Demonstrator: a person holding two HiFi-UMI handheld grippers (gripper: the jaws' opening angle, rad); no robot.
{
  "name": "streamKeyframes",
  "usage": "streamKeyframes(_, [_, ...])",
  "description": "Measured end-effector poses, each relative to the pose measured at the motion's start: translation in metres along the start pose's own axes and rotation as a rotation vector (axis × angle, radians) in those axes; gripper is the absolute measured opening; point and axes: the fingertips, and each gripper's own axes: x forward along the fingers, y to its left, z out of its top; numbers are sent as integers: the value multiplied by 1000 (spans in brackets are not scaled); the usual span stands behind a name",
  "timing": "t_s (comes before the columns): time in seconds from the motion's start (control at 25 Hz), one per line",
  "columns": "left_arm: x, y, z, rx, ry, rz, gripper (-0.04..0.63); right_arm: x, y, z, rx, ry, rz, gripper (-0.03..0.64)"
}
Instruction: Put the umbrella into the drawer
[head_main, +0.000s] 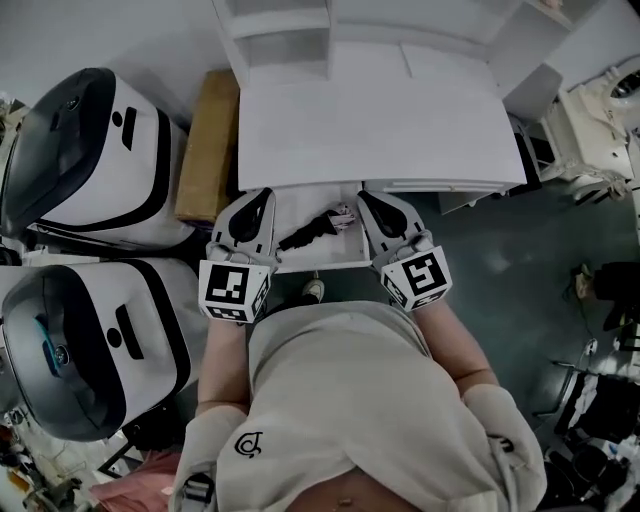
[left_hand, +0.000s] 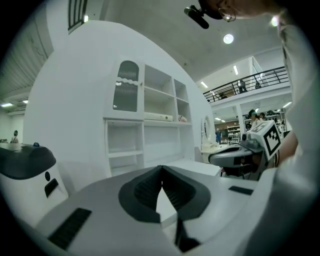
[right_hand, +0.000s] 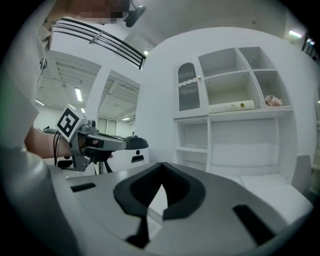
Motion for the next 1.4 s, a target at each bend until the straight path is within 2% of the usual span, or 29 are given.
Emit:
streamKeyframes(0.2, [-15, 8, 19, -21, -49, 22, 12, -2, -1, 19, -12, -50, -7, 5])
streamKeyframes(0.48, [-16, -3, 25, -28, -74, -18, 12, -6, 0, 25, -23, -57, -14, 5])
streamKeyframes(1.4, [2, -9, 22, 1, -55, -46, 12, -9, -10, 29, -6, -70, -40, 5])
